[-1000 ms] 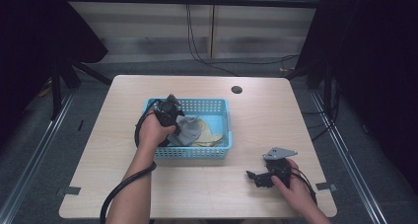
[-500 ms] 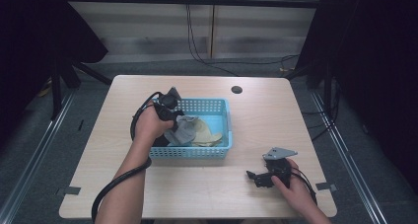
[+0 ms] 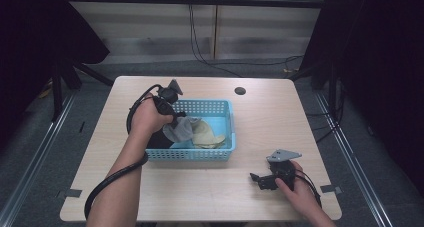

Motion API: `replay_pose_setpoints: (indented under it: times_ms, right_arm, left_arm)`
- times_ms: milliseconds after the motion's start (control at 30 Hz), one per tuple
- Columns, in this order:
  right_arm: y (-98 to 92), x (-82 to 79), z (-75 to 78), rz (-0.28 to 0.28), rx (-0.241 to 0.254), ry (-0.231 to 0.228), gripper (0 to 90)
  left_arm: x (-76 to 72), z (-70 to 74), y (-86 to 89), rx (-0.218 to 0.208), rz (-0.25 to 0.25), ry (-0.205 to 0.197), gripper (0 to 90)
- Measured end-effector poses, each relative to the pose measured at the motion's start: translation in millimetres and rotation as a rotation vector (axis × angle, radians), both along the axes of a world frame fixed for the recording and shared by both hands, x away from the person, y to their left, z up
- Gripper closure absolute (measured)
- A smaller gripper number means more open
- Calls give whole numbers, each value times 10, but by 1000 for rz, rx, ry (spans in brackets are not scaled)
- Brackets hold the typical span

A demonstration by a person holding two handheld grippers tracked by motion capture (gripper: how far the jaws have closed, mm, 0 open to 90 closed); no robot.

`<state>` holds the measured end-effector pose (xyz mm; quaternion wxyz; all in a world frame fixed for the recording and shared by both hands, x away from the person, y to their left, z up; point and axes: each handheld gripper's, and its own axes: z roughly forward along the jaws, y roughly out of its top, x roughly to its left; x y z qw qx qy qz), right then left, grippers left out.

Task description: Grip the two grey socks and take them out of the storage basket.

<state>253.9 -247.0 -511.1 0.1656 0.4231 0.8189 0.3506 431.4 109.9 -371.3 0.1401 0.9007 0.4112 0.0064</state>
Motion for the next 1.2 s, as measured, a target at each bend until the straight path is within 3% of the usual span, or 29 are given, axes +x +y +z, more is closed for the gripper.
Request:
replay_pose_setpoints:
  times_ms: [733, 1200]
  right_arm:
    - [1, -1, 1, -2, 1, 2, 94]
    - [1, -1, 2, -2, 0, 2, 95]
  left_arm:
    - [-43, 440, 218, -27, 30, 14, 782]
    - [-101, 619, 394, -32, 58, 30, 781]
